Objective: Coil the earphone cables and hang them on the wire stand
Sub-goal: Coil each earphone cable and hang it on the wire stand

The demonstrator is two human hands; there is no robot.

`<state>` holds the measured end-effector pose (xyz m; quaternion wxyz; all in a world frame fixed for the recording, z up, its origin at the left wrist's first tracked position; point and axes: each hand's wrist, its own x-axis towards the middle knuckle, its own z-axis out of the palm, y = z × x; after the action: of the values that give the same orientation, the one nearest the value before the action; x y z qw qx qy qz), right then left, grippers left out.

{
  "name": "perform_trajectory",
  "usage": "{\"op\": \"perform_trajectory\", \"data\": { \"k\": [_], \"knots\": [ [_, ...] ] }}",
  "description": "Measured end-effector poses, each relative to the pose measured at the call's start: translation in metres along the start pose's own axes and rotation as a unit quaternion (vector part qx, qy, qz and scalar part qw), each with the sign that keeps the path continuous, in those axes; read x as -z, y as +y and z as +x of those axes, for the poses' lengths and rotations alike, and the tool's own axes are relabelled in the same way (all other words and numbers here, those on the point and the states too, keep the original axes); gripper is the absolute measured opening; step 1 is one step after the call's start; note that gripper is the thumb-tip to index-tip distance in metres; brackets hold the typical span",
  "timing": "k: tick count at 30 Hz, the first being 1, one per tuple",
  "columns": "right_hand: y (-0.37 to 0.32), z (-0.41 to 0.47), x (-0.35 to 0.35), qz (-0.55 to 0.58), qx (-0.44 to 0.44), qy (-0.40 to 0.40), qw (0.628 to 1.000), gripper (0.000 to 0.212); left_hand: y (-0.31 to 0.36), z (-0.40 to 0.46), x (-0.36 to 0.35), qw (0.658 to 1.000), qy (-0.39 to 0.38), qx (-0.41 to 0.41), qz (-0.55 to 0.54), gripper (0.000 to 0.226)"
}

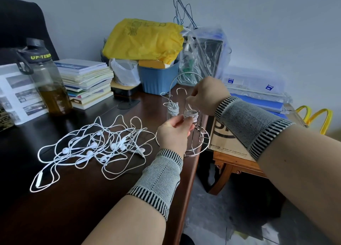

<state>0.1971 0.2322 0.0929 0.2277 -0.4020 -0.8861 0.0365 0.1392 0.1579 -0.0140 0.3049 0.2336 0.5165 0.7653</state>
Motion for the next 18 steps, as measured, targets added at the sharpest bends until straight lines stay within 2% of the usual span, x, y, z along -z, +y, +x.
{"op": "perform_trajectory", "data": {
  "k": [2, 4, 8, 14, 18],
  "knots": [
    [-0.012, 0.006, -0.002, -0.01, 0.004, -0.054, 0.998, 0.028, -0.001, 0.0, 0.0, 1.0, -0.001, -0.005, 0.004, 0.005],
    [-0.023, 0.004, 0.0, -0.042, 0.031, -0.097, 0.994, 0.033, -0.001, 0.0, 0.0, 1.0, -0.003, -0.011, 0.009, 0.01],
    [-0.029, -0.012, 0.008, -0.084, 0.082, -0.122, 0.986, 0.023, -0.003, 0.003, 0.0, 1.0, 0.003, -0.018, 0.018, 0.014],
    [-0.02, -0.046, 0.004, -0.181, 0.198, -0.041, 0.962, 0.019, -0.003, 0.005, -0.002, 1.0, -0.005, -0.01, 0.007, 0.009],
    [0.007, -0.065, -0.008, -0.15, 0.216, 0.013, 0.965, 0.021, -0.001, 0.003, -0.002, 1.0, -0.009, 0.011, -0.009, 0.011]
  ]
}}
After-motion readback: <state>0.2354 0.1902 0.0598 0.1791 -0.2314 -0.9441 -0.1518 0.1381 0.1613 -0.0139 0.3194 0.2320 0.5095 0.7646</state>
